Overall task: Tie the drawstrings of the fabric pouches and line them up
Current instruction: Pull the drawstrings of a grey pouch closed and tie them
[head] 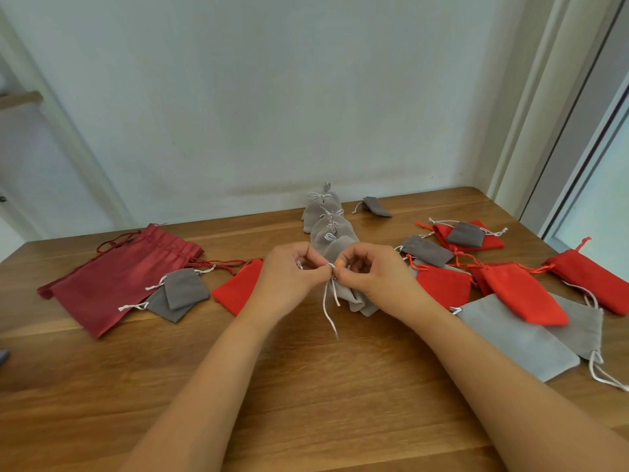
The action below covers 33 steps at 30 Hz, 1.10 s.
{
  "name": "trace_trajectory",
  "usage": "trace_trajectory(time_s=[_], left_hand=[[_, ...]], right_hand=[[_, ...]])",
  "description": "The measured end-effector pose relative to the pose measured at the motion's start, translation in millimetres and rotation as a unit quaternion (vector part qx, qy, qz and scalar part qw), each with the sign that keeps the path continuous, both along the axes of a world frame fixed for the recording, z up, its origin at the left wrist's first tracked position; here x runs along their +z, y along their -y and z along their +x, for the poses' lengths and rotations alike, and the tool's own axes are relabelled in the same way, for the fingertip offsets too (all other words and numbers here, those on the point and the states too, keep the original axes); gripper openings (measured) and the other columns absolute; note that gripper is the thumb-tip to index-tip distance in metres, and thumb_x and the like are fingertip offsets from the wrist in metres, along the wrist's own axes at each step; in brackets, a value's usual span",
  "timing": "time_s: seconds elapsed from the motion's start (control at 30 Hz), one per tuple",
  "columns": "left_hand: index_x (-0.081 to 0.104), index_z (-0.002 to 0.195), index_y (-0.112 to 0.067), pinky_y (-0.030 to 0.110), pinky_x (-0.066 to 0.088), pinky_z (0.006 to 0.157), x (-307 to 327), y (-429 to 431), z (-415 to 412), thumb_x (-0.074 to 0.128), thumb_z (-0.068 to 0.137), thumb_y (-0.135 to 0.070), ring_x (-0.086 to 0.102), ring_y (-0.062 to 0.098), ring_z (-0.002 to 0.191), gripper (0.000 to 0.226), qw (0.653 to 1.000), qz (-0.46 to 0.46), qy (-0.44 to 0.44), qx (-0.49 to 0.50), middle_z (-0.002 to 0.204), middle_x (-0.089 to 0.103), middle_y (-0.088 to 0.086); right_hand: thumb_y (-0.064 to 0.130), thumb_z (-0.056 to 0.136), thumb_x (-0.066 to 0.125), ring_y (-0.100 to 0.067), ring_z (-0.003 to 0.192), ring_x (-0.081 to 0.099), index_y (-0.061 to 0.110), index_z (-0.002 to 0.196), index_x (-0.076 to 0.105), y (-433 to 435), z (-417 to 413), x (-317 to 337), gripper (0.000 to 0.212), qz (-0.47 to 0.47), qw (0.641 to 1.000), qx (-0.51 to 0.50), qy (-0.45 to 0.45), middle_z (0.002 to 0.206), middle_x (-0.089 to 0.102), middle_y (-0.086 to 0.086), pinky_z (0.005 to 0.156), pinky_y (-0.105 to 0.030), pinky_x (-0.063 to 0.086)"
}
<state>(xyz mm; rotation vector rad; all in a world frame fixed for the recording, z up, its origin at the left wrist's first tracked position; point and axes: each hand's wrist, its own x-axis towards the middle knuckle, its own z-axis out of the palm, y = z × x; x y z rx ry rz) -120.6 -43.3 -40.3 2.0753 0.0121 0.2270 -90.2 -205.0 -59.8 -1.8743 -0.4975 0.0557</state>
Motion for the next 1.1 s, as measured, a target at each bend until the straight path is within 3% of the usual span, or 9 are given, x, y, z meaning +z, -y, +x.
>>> trace_trajectory(time_s=[0.17, 0.3, 0.47, 0.63, 0.83, 1.1], left_hand=[[0.066, 0.068, -0.018, 0.019, 0.049, 0.061, -0.7, 3.9, -0.6, 0.075, 0.075, -0.008, 0.062, 0.005, 0.065, 0.015, 1.000, 0.008, 0.022, 0.012, 0.071, 0.070, -0.003], [0.065, 0.069, -0.018, 0.014, 0.046, 0.057, -2.0, 6.4, -1.1, 0.074, 0.075, -0.008, 0.060, 0.001, 0.062, 0.015, 0.999, -0.008, 0.044, 0.017, 0.069, 0.069, -0.005], [0.065, 0.077, -0.016, 0.030, 0.051, 0.064, -3.2, 10.7, -3.2, 0.073, 0.079, -0.012, 0.064, 0.015, 0.071, 0.010, 0.996, -0.031, 0.078, 0.026, 0.074, 0.068, -0.002], [0.066, 0.079, -0.020, 0.029, 0.051, 0.066, -4.4, 8.4, -5.2, 0.074, 0.081, -0.014, 0.062, 0.014, 0.073, 0.010, 0.994, -0.030, 0.106, -0.007, 0.077, 0.068, -0.003], [0.069, 0.079, -0.020, 0.015, 0.048, 0.061, -6.6, 3.1, -4.3, 0.076, 0.080, -0.016, 0.059, -0.003, 0.067, 0.008, 0.992, -0.006, 0.125, 0.009, 0.071, 0.066, -0.016], [0.072, 0.082, -0.013, 0.007, 0.044, 0.064, -12.9, 5.5, 1.4, 0.076, 0.080, -0.012, 0.060, -0.008, 0.069, 0.005, 0.988, 0.062, 0.140, 0.011, 0.073, 0.066, -0.014]], right_hand=[[0.010, 0.084, 0.070, -0.011, 0.065, 0.054, 0.008, 0.083, 0.070, 2.3, 1.1, 2.0, 0.002, 0.013, 1.000, 0.021, 0.008, 0.079, 0.067, -0.015, 0.063, -0.027, 0.047], [0.010, 0.086, 0.069, -0.014, 0.074, 0.060, 0.007, 0.086, 0.072, 6.1, 1.8, 5.6, 0.004, 0.046, 0.998, 0.042, 0.000, 0.082, 0.069, -0.011, 0.072, -0.027, 0.050], [0.006, 0.085, 0.067, -0.006, 0.063, 0.057, 0.007, 0.083, 0.070, 6.9, 5.6, 7.1, 0.004, 0.150, 0.983, 0.051, -0.088, 0.069, 0.067, 0.000, 0.065, -0.015, 0.047], [0.011, 0.074, 0.075, -0.012, 0.063, 0.059, 0.010, 0.092, 0.068, 9.4, 6.7, 7.8, 0.019, 0.204, 0.969, 0.054, -0.128, 0.074, 0.070, -0.006, 0.067, -0.019, 0.051], [0.006, 0.082, 0.070, -0.006, 0.069, 0.063, 0.008, 0.094, 0.075, 6.1, 2.8, 5.8, 0.013, 0.182, 0.977, 0.036, -0.106, 0.076, 0.074, -0.001, 0.070, -0.015, 0.050], [0.000, 0.083, 0.070, -0.004, 0.060, 0.063, 0.003, 0.088, 0.073, 3.2, 2.0, -0.4, 0.007, 0.158, 0.982, -0.014, -0.100, 0.061, 0.068, 0.004, 0.065, -0.014, 0.050]])
